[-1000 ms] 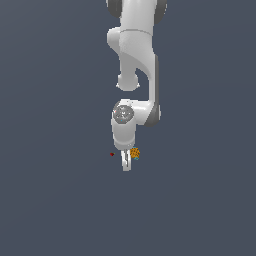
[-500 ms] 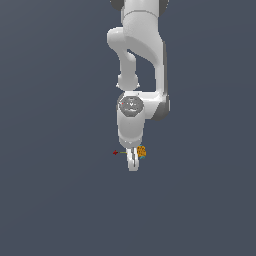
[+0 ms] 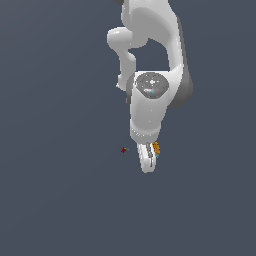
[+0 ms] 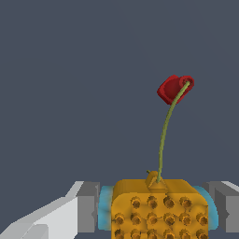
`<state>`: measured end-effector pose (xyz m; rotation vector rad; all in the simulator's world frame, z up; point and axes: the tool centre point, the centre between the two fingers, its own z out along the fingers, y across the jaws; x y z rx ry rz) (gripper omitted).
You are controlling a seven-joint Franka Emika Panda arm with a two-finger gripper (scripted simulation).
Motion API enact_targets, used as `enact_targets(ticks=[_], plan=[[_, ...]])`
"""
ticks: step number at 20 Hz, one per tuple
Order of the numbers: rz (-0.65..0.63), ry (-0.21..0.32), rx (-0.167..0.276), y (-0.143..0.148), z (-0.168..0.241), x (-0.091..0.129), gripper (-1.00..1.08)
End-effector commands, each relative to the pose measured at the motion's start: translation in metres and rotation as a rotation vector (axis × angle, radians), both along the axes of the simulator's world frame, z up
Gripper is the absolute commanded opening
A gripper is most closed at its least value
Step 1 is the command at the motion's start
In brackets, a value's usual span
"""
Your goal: Pick up the object and move it to a goal position.
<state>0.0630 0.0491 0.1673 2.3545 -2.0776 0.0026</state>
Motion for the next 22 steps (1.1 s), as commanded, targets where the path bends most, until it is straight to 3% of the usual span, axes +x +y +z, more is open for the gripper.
enact_targets(ticks=[1,10,22], plan=[[-0.001,0.000,0.000,0.010,0.024,0.009,-1.00],[0.000,0.000,0.000,0.035,0.077,0.034,-1.00],[0.001,0.000,0.002,0.044,0.096,0.044,-1.00]])
